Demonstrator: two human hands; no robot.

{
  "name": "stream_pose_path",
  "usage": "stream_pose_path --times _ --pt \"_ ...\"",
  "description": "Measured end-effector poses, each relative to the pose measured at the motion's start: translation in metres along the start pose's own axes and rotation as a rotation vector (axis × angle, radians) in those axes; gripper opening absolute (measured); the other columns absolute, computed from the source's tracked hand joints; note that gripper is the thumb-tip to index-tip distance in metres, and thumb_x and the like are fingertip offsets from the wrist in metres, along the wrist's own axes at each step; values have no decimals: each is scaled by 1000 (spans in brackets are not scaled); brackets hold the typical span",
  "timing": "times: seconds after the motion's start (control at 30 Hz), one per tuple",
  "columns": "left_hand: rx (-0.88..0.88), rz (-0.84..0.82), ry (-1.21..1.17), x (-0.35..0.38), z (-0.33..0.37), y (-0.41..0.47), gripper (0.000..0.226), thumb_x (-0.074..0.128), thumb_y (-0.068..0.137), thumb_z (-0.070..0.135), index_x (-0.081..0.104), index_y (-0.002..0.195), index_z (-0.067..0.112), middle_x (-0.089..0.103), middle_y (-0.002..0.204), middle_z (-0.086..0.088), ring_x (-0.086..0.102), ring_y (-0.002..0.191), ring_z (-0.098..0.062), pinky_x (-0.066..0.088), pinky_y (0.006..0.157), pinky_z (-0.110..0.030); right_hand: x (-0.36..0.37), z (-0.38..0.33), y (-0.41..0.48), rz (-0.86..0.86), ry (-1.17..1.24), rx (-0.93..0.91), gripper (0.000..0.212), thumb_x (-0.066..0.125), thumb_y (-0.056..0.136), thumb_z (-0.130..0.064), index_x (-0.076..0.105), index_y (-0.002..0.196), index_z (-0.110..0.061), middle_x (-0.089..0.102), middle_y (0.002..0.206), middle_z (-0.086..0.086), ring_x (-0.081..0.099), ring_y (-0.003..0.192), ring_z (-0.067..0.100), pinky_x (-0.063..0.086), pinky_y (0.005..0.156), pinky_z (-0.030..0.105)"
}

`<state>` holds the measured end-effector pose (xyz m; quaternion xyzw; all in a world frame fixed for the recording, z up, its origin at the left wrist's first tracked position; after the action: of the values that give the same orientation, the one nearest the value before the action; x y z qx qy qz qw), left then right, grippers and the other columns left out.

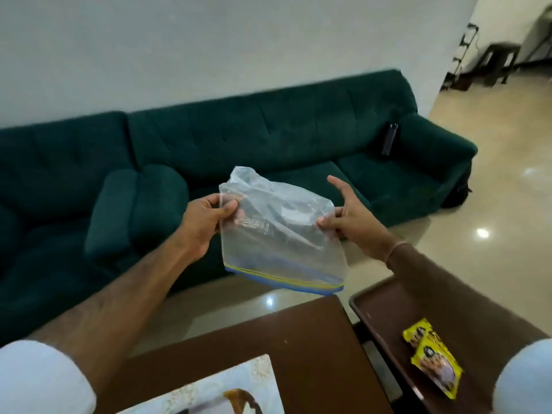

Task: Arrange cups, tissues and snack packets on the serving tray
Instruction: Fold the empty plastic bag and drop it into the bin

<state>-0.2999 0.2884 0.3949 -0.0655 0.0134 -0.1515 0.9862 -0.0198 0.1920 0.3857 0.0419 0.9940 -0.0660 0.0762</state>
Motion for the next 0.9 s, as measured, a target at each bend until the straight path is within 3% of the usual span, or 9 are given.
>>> stream_pose_path --times 0.13,0.27,0.37,0.47,0.53,0.6,0.7,0.8,0.9 --pt "146 260 96 -84 86 -39 37 85 79 19 59 106 17 76 91 -9 75 78 -17 58 66 -31 53 -115 -20 -3 -172 -225 67 69 91 -9 43 140 -47 74 94 5 72 89 17 61 85 37" --pt "293 333 141 -143 161 -91 38 82 82 18 56 110 26 73 90 -8 73 74 -12 61 66 -31 100 -211 -50 15 -466 -331 47 80 81 -13 67 125 -22 70 114 0 69 101 16 57 96 36" --pt "388 375 190 -180 212 -133 43 79 84 17 55 117 30 71 85 -7 70 72 -11 57 67 -29 129 -283 -71 136 -775 -457 25 78 82 -18 74 105 -10 70 99 8 66 92 22 48 83 24" --pt "438 377 237 -210 253 -175 42 78 85 18 56 118 30 69 85 -13 69 74 -15 57 74 -37 154 -340 -91 198 -852 -533 18 69 88 -20 70 91 -2 61 94 12 59 91 25 34 74 21" --pt "492 423 414 -222 277 -201 41 80 84 23 56 117 27 64 91 -7 63 81 -16 55 75 -38 168 -368 -102 152 -860 -583 16 67 90 -18 69 90 -2 56 95 8 51 99 18 31 76 17" --pt "658 514 663 -227 306 -229 51 83 78 35 58 121 24 58 113 -2 56 100 -15 49 87 -34 186 -394 -114 95 -900 -659 17 66 91 -16 70 95 -1 60 100 8 49 103 16 29 79 13" --pt "923 356 1056 -195 344 -262 85 76 63 68 53 135 27 52 140 1 46 127 -17 34 107 -35 220 -428 -130 -47 -984 -795 17 68 90 -16 72 100 -3 65 108 6 56 106 16 31 84 11" --pt "648 91 1338 -172 346 -264 91 75 56 73 50 135 37 64 124 7 57 115 -16 41 97 -29 258 -457 -142 -160 -984 -892 25 71 89 -24 71 111 -12 62 118 0 58 106 12 37 91 16" --pt "419 46 1059 -186 336 -260 50 89 60 47 67 102 32 71 86 15 67 84 -9 49 68 -18 281 -473 -150 -120 -818 -959 30 73 88 -30 70 115 -18 60 120 -6 61 104 15 40 83 7"
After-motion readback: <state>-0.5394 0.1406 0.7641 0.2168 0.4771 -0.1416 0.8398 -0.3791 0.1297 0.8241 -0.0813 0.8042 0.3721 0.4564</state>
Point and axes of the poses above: each hand's wrist, its own y-axis towards the middle knuckle, its own x-axis out of the palm, z = x × y, the point moved 6 cm from there along y, towards the middle knuckle
